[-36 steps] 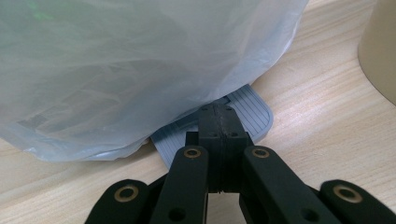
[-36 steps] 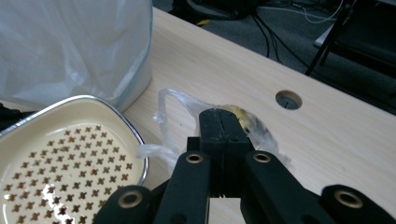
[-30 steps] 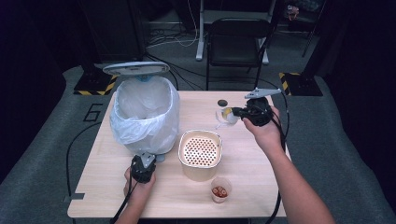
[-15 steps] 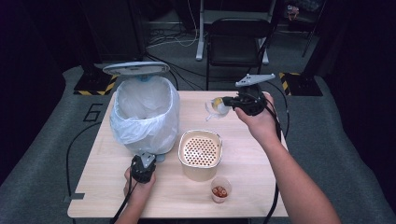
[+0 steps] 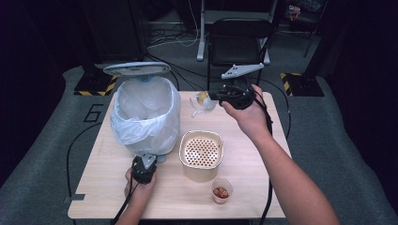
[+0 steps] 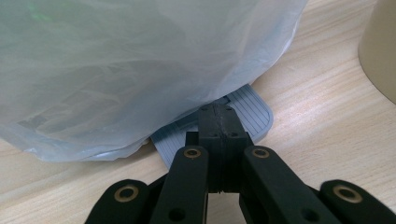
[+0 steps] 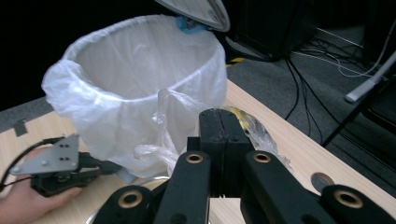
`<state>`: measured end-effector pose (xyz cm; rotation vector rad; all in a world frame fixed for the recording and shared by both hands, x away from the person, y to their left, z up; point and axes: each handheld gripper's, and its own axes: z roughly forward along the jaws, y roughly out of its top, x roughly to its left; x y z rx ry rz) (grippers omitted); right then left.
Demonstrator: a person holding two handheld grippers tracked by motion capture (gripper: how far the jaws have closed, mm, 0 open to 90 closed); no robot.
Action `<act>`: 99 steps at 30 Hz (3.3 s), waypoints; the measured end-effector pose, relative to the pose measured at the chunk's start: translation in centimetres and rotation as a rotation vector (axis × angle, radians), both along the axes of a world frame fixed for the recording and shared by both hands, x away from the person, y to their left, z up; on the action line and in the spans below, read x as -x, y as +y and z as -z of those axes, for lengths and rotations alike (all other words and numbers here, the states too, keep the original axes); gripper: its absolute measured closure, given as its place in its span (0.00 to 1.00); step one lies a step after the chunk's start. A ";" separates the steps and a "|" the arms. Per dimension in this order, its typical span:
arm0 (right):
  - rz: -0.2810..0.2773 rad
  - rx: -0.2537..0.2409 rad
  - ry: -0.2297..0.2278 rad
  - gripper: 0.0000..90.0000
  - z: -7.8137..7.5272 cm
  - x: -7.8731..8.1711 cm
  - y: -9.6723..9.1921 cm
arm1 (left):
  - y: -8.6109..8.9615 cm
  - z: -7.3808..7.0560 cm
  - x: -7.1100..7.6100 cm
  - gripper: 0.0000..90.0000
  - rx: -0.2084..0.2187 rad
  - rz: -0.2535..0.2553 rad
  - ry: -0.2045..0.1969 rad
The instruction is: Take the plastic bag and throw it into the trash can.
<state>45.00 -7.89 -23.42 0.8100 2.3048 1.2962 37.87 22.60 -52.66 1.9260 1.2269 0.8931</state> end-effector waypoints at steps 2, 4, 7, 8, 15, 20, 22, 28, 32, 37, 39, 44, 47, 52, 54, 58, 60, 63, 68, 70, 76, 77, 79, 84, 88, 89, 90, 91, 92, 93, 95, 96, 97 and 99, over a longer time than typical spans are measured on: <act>-0.007 -0.001 -0.002 1.00 -0.4 0.2 0.5 | 0.0 0.0 0.0 1.00 -0.002 -0.001 0.002; -0.017 -0.013 -0.004 1.00 -0.7 0.4 1.0 | 0.0 0.0 0.0 1.00 -0.001 0.000 0.003; -0.037 -0.021 -0.003 1.00 -1.2 0.8 2.0 | -0.1 0.1 0.0 1.00 -0.001 -0.011 -0.020; -0.037 -0.021 -0.003 1.00 -1.2 0.8 2.0 | -0.1 0.1 0.0 1.00 -0.001 -0.011 -0.020; -0.077 -0.026 -0.009 1.00 -1.9 0.8 4.4 | 0.1 -0.2 0.1 1.00 -0.005 0.008 0.022; -0.098 -0.030 -0.016 1.00 -2.0 0.6 5.7 | -0.1 0.1 0.0 1.00 -0.003 -0.010 -0.010; -0.105 -0.032 -0.020 1.00 -2.1 0.6 6.4 | -0.1 0.1 0.0 1.00 -0.001 -0.011 -0.020; -0.123 -0.023 -0.020 1.00 -2.1 0.2 8.8 | -0.1 0.1 0.0 1.00 -0.002 -0.012 -0.020; -0.129 -0.020 -0.022 1.00 -1.9 0.0 9.8 | 0.1 -0.2 0.1 1.00 -0.005 0.009 0.023; -0.135 -0.015 -0.023 1.00 -1.3 -0.4 11.5 | -0.1 0.1 0.0 1.00 -0.002 -0.012 -0.019; -0.135 -0.013 -0.021 1.00 -1.1 -0.5 11.9 | -0.1 0.1 0.0 1.00 -0.002 -0.012 -0.020; -0.133 -0.004 -0.022 1.00 -0.8 -0.8 12.7 | -0.1 0.1 0.0 1.00 -0.002 -0.012 -0.020; -0.133 -0.005 -0.025 1.00 -0.4 -1.2 13.2 | 0.0 -0.1 0.0 1.00 -0.006 -0.002 0.008; -0.130 0.000 -0.013 1.00 0.0 -1.4 13.9 | -0.1 0.1 0.0 1.00 -0.002 -0.012 -0.020; -0.129 0.003 -0.015 1.00 0.2 -1.5 14.2 | -0.1 0.1 0.0 1.00 0.000 -0.012 -0.020; -0.122 0.002 -0.013 1.00 0.5 -1.7 14.7 | -0.1 0.1 0.0 1.00 -0.002 -0.012 -0.020; -0.125 -0.001 -0.012 1.00 0.7 -1.9 14.9 | 0.1 -0.2 0.1 1.00 -0.004 0.009 0.023; -0.120 0.004 -0.026 0.94 1.3 -2.1 15.5 | -0.1 0.1 0.0 1.00 -0.001 -0.012 -0.021; -0.103 0.015 -0.025 0.82 1.9 -2.3 15.8 | 0.1 -0.1 0.0 1.00 -0.003 0.007 0.018; -0.104 0.030 -0.026 0.82 2.1 -2.1 15.7 | -0.1 0.1 0.0 1.00 -0.003 -0.010 -0.011; -0.107 0.026 -0.022 0.78 2.1 -1.7 15.0 | -0.1 0.1 0.0 1.00 -0.004 -0.012 -0.019; -0.112 0.030 -0.030 0.75 2.1 -1.5 14.7 | -0.1 0.1 0.0 1.00 -0.006 -0.012 -0.019; -0.116 0.028 -0.032 0.73 2.1 -1.3 14.4 | -0.1 0.1 0.0 1.00 -0.004 -0.012 -0.019; -0.118 0.020 -0.034 0.63 2.2 -0.8 13.5 | 0.1 -0.2 0.1 1.00 -0.007 0.008 0.023; -0.125 0.022 -0.038 0.57 2.4 -0.2 12.7 | -0.1 0.1 0.0 1.00 -0.006 -0.011 -0.019; -0.127 0.020 -0.040 0.54 2.5 0.1 12.3 | -0.1 0.1 0.0 1.00 -0.005 -0.012 -0.019; -0.127 0.020 -0.040 0.54 2.5 0.1 12.3 | -0.1 0.1 0.0 1.00 -0.005 -0.012 -0.019; -0.127 0.015 -0.046 0.52 2.7 0.4 11.7 | -0.1 0.1 0.0 1.00 -0.006 -0.011 -0.019; -0.126 0.014 -0.043 0.50 2.8 0.5 11.4 | 0.0 -0.1 0.1 1.00 -0.009 0.006 0.014; -0.126 0.015 -0.038 0.50 2.9 0.6 11.1 | 0.0 -0.1 0.1 1.00 -0.007 0.006 0.014; -0.127 0.027 -0.034 0.49 3.2 0.8 10.5 | 0.0 0.0 0.0 1.00 -0.003 0.003 0.004; -0.127 0.027 -0.034 0.49 3.2 0.8 10.5 | 0.0 -0.1 0.0 1.00 -0.006 0.006 0.011; -0.126 0.027 -0.029 0.49 3.4 1.1 9.9 | 0.0 -0.1 0.1 1.00 -0.004 0.006 0.012; -0.122 0.024 -0.024 0.48 3.6 1.3 9.2 | 0.0 -0.1 0.1 1.00 -0.005 0.007 0.014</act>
